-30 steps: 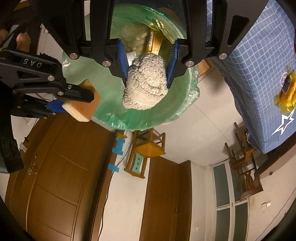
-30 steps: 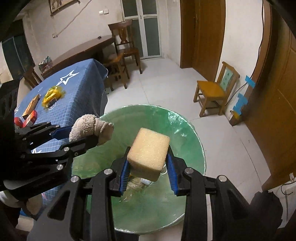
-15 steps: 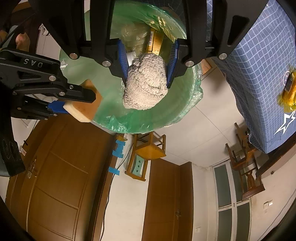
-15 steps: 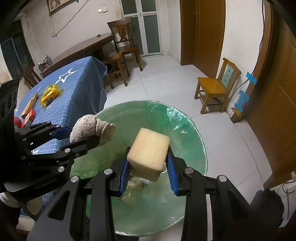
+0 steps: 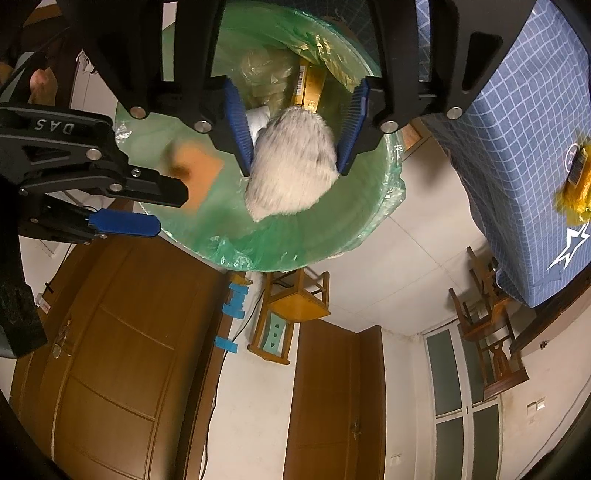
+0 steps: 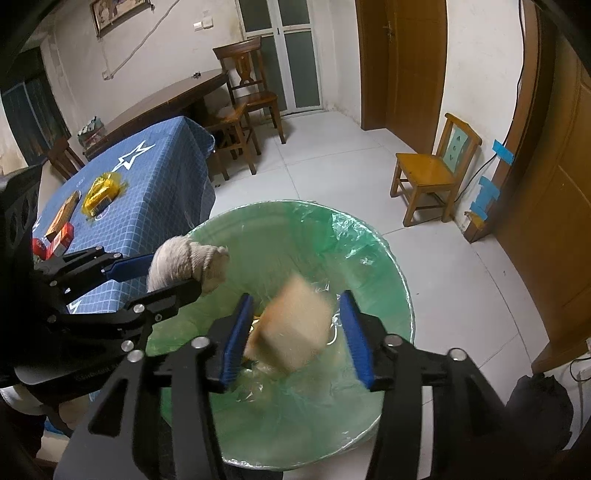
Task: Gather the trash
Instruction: 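Open both tools to drop the sock and sponge into the bin, then move both tools back toward the white paper packets on the table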
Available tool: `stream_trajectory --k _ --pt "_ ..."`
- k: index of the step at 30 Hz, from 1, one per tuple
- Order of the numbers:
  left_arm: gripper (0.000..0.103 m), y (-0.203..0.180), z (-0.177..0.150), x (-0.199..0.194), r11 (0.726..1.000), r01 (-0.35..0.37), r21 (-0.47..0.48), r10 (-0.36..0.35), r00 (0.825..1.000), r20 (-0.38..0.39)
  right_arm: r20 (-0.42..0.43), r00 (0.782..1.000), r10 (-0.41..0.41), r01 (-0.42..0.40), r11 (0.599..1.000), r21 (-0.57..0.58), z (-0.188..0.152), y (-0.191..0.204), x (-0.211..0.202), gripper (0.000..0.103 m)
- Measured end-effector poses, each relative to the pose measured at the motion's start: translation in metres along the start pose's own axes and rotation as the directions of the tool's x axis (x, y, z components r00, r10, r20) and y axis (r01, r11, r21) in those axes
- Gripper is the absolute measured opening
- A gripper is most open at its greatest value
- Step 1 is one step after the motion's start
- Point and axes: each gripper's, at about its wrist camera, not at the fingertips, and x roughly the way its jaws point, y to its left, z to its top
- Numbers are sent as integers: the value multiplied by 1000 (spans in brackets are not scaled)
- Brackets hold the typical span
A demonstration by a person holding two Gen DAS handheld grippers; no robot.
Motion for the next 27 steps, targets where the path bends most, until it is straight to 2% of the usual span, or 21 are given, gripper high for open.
stream_trajectory --k 14,16,19,21,23,27 --pt "54 3 -8 -5 1000 -9 -7 9 1000 -3 16 1000 1 -1 1000 9 -6 -1 -3 55" --pt "54 4 -11 -11 1000 -10 -5 10 1000 -1 55 998 -14 15 1000 -17 -10 7 -13 57" --pt "54 11 -24 -34 1000 -10 -7 10 1000 16 146 989 -29 39 997 -67 -18 28 -36 67" --pt "59 16 -35 -51 1000 -15 -12 16 999 32 208 978 1 19 995 -93 -27 46 -51 77" --pt "63 29 -54 -74 999 -21 -25 23 998 51 248 968 47 -17 993 -120 -37 67 -59 78" --pt "64 64 -91 -117 994 -61 -86 67 995 68 251 958 139 -95 979 -180 -49 105 -61 78"
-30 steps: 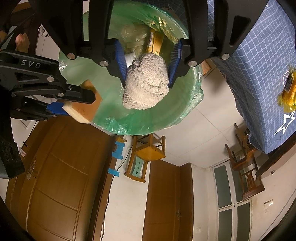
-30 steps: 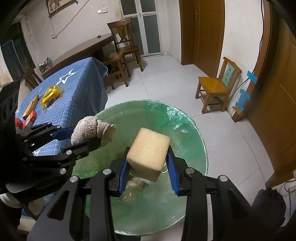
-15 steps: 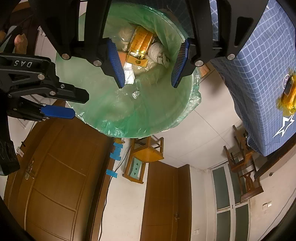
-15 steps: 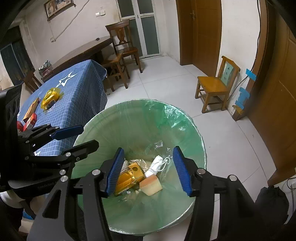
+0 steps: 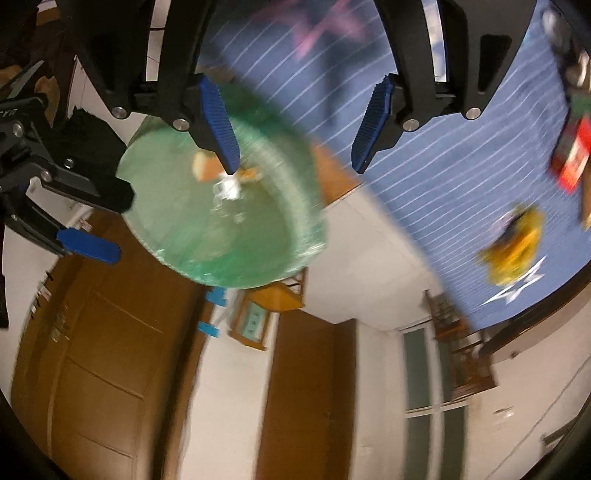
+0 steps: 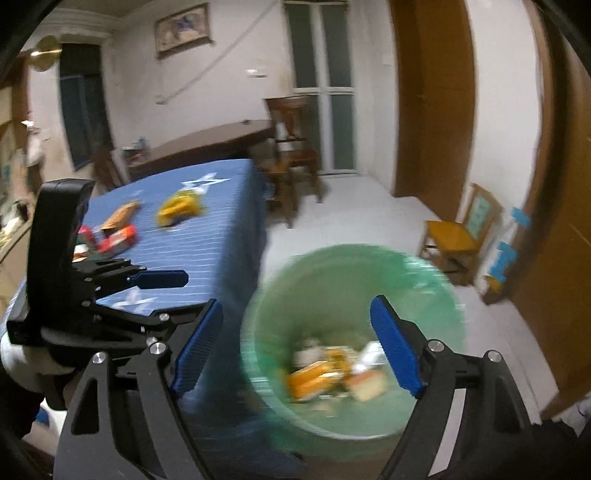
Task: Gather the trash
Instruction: 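Move both tools back toward the white paper packets on the table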
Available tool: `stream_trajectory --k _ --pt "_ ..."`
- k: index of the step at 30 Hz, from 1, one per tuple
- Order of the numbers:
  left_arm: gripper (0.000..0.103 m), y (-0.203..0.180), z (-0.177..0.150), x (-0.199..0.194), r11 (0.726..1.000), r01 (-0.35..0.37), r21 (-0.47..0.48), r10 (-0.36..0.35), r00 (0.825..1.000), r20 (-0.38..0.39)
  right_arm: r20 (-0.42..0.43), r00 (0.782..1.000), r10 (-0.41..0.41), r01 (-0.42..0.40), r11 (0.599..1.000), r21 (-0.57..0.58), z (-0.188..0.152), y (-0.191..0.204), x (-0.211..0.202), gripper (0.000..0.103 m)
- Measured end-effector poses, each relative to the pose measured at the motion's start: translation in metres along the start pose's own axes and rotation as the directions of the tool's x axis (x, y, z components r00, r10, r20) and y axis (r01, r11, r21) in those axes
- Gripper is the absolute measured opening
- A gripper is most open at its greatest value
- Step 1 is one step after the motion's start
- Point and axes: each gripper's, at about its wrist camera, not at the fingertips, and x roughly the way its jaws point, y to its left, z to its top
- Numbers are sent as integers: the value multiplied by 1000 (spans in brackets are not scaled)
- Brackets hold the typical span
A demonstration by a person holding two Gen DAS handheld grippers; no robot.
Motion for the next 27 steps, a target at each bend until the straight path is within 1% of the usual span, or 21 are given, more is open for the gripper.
stream_trajectory --k 2,3,4,6,7,10,11,12,15,16,18,20,24,26,27 --pt "64 27 -15 -25 998 -34 -49 35 999 16 4 999 51 -51 998 -24 -1 22 2 78" --pt "65 49 -26 -42 994 -54 -90 57 998 27 2 997 75 -75 997 -36 0 33 5 78" --pt "65 63 -33 -54 991 -72 -114 76 996 35 0 996 92 -92 995 -45 0 42 6 78" --pt "65 96 -48 -82 978 -117 -173 127 991 50 -12 991 131 -132 989 -68 1 64 13 79" --pt "66 106 -53 -92 973 -125 -194 138 989 57 -22 988 151 -152 985 -79 1 75 18 79" --pt "70 149 -73 -127 945 -159 -286 188 979 75 -45 980 195 -199 973 -115 1 107 26 79" --pt "70 168 -83 -136 930 -179 -321 211 975 66 -51 977 208 -213 969 -124 1 116 27 79" --pt "71 180 -89 -143 919 -186 -348 219 974 57 -54 974 219 -224 965 -134 1 125 27 79" --pt "71 214 -115 -160 893 -169 -417 202 979 36 -63 968 243 -250 955 -158 2 146 28 79" --pt "71 221 -123 -167 889 -166 -426 201 979 38 -67 966 251 -259 952 -166 4 154 29 79" --pt "71 227 -138 -181 891 -166 -422 201 979 39 -76 961 265 -275 945 -177 5 166 30 80" --pt "75 233 -152 -193 881 -188 -434 223 974 30 -85 958 275 -287 939 -191 4 178 32 81" --pt "75 259 -187 -225 844 -181 -506 233 972 40 -125 942 311 -332 917 -221 2 209 42 81" --pt "76 269 -205 -242 832 -163 -530 223 974 50 -148 931 333 -361 898 -251 0 228 46 81" --pt "77 272 -213 -248 830 -161 -534 222 974 52 -157 927 340 -371 891 -261 -1 235 48 81"
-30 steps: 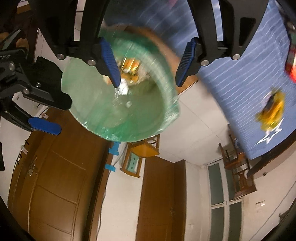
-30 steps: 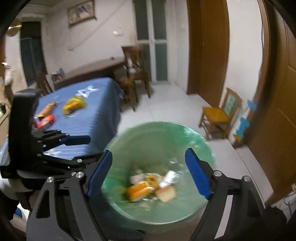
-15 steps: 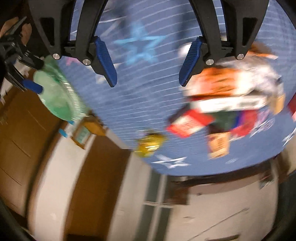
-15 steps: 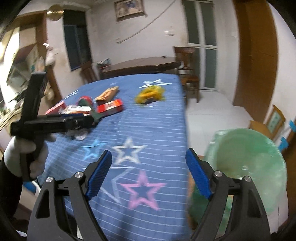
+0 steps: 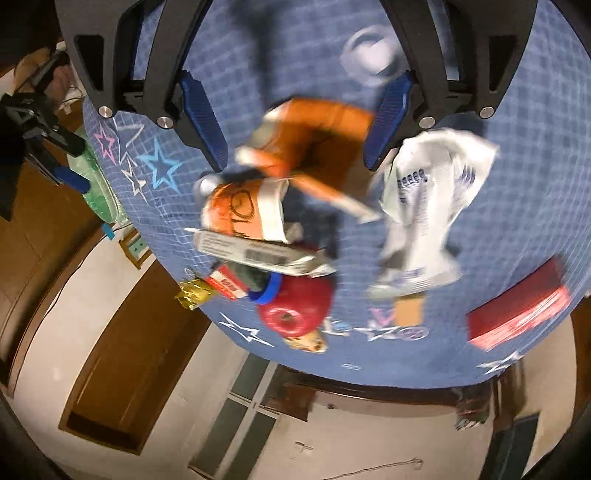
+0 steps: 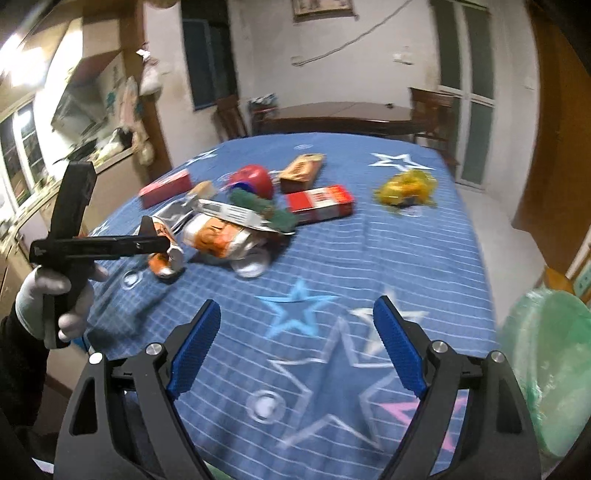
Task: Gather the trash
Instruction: 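Move both tools back toward the white paper packets on the table, then grasp the white paper packet with left tool while right tool grasps orange-white wrapper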
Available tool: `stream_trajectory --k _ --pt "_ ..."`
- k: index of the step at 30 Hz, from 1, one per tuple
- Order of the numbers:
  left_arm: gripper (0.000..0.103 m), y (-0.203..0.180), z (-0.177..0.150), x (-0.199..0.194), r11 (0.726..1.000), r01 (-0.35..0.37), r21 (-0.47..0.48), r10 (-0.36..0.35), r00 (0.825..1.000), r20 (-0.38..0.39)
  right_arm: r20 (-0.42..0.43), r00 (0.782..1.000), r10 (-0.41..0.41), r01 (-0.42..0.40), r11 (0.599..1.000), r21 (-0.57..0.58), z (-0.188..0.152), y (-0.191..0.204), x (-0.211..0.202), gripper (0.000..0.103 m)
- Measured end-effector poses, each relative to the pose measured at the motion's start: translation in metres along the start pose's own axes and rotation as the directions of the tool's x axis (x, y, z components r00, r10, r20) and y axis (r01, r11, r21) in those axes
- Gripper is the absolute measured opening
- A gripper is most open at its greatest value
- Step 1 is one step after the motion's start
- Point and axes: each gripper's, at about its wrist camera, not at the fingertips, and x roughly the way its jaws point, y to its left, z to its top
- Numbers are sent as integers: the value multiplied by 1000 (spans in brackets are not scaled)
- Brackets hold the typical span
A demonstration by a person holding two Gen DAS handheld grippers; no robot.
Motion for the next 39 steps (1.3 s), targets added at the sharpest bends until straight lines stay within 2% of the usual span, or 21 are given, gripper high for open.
stream_trajectory --k 6,9,13,17,21,26,28,30,33,37,39 --pt "77 46 -17 -34 997 -51 -64 53 998 32 -38 998 49 -50 998 -35 7 24 23 81" --pt "77 65 -22 -52 994 -52 -92 57 997 60 -56 996 75 -78 996 -45 11 35 36 81" --pt "77 63 -12 -66 998 -37 -45 42 993 109 -68 991 114 -119 991 -68 16 47 49 81" --pt "77 61 12 -63 997 -79 -12 80 988 135 -75 987 144 -149 986 -72 19 56 58 81" --pt "77 60 36 -32 990 -137 34 134 988 73 -82 983 162 -167 984 -69 17 61 62 81" --pt "77 55 43 2 981 -156 114 159 987 -19 -90 978 186 -194 978 -81 16 65 64 80" --pt "76 55 41 9 980 -158 125 163 986 -27 -98 973 208 -216 972 -89 18 70 67 74" --pt "63 56 40 15 977 -166 130 172 984 -35 -108 966 233 -246 962 -118 22 81 72 65" --pt "49 58 37 22 970 -198 143 206 978 -40 -116 957 265 -282 946 -161 33 96 84 58" --pt "48 62 30 20 972 -191 140 198 979 -40 -130 943 306 -323 934 -151 48 104 108 51" --pt "48 63 30 21 973 -187 134 195 980 -42 -147 942 301 -321 936 -142 52 106 122 49"
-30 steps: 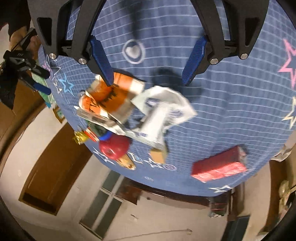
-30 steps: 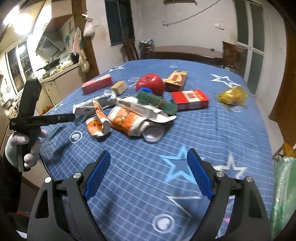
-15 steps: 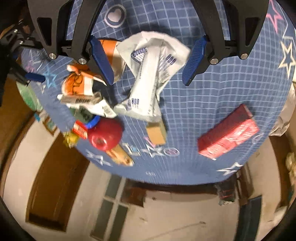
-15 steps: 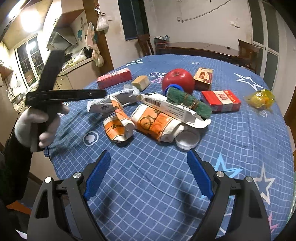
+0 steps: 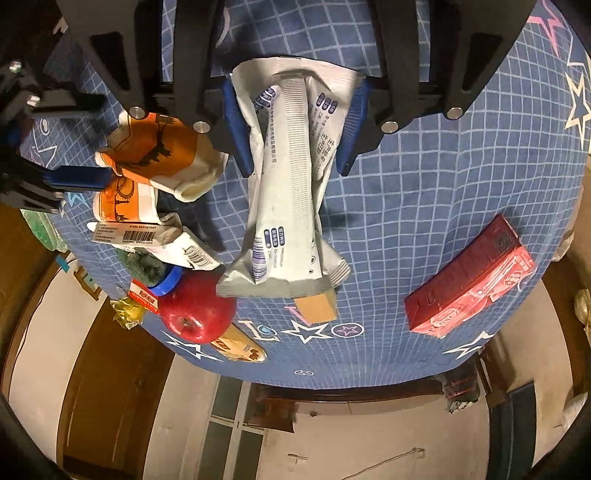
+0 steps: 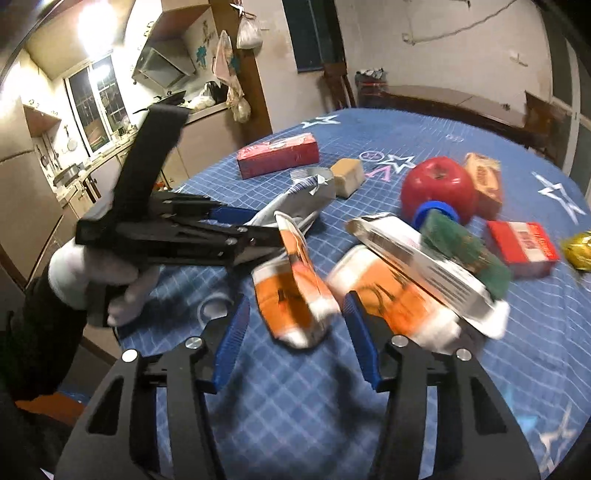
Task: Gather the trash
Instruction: 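Grasp the white paper packet with left tool while right tool grasps orange-white wrapper, then carry the white packet and orange-white wrapper over the green bin with both tools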
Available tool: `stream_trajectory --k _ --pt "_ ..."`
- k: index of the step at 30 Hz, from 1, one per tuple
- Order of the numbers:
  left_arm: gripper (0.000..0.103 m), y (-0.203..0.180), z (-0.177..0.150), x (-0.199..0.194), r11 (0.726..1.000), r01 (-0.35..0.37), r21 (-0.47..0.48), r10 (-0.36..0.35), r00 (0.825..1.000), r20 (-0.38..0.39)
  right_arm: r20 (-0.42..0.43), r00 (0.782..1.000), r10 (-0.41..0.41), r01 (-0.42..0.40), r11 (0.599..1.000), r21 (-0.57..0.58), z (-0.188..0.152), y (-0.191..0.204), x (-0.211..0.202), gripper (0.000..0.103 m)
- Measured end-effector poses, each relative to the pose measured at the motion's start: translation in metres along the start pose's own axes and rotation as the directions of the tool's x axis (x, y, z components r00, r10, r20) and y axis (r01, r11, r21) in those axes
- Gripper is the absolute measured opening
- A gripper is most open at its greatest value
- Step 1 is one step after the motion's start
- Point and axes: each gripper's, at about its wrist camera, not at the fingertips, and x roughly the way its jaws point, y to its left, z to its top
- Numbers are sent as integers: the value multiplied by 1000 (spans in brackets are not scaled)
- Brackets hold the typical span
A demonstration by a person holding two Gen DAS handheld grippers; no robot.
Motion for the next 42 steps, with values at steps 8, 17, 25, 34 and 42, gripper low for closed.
stream_trajectory --k 8,17,25,34,42 --pt "48 -10 -2 3 999 -47 24 46 999 16 -50 998 -28 26 999 -29 3 8 23 26" --pt "37 -12 -8 -8 996 -85 -13 85 994 71 30 984 -177 177 984 -2 -6 22 2 16" --pt "37 -27 -17 -26 995 -89 -49 95 986 135 169 913 -372 352 926 135 -18 9 -42 16" --pt "37 -75 -17 -64 992 -114 -57 125 951 282 296 756 -583 537 812 229 -23 -6 -82 16" --pt "37 -114 -17 -86 989 -137 -55 147 905 399 362 679 -639 581 769 267 -26 -14 -101 17"
